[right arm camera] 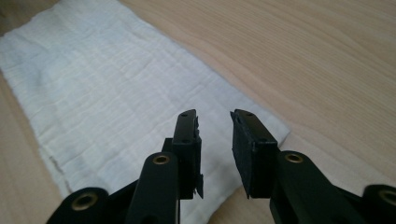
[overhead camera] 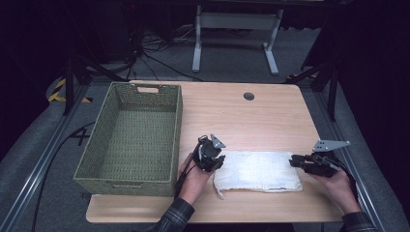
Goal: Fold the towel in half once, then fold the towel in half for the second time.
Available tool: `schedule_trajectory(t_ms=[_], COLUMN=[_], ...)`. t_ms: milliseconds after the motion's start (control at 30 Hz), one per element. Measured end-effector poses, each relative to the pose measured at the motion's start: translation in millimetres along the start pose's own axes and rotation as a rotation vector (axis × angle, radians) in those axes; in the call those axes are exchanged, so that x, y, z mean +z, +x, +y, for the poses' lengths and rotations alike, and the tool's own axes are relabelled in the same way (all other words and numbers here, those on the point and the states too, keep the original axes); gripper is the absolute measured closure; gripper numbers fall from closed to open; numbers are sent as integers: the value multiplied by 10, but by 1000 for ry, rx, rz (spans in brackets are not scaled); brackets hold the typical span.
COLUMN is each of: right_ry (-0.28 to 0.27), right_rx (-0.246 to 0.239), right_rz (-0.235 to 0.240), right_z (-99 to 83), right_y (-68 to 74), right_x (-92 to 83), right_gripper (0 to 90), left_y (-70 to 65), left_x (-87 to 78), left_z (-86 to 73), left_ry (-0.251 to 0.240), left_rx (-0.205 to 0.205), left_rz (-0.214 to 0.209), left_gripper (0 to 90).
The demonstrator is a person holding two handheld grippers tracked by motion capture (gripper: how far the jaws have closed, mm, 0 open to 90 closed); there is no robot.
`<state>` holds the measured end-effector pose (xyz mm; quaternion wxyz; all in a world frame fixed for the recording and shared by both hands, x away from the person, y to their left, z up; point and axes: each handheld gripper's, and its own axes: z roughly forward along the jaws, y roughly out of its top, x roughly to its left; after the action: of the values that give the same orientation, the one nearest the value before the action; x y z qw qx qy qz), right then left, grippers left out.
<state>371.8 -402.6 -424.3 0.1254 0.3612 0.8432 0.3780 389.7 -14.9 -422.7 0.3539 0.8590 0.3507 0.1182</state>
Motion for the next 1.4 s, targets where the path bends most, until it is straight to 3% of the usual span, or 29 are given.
schedule_trajectory(t_ms=[233,467,667,833,1033,1233,1400], right_ry=[18,59,95,101,98,106,80], right_rx=[32,54,58,57,60,23,19], right_rz=[-35,-45,-38,-24,-4,-32,-43], right_z=[138,110,54,40,30,46,75], right_y=[-245,-399,-421,-419,-412,-380,-379], right_x=[190,303,340,350,352,345,289], right_gripper=[684,679,692,753,847,868,870], left_y=[128,248,306,306,299,266,280], left_x=[198,313,385,398,400,392,288], left_z=[66,34,-27,-36,-24,-11,19], left_ry=[35,62,87,83,91,103,50], left_rx=[-30,-48,-66,-48,10,5,-20], left_rz=[28,45,35,24,-20,-16,-2], left_gripper=[675,655,622,630,788,854,856])
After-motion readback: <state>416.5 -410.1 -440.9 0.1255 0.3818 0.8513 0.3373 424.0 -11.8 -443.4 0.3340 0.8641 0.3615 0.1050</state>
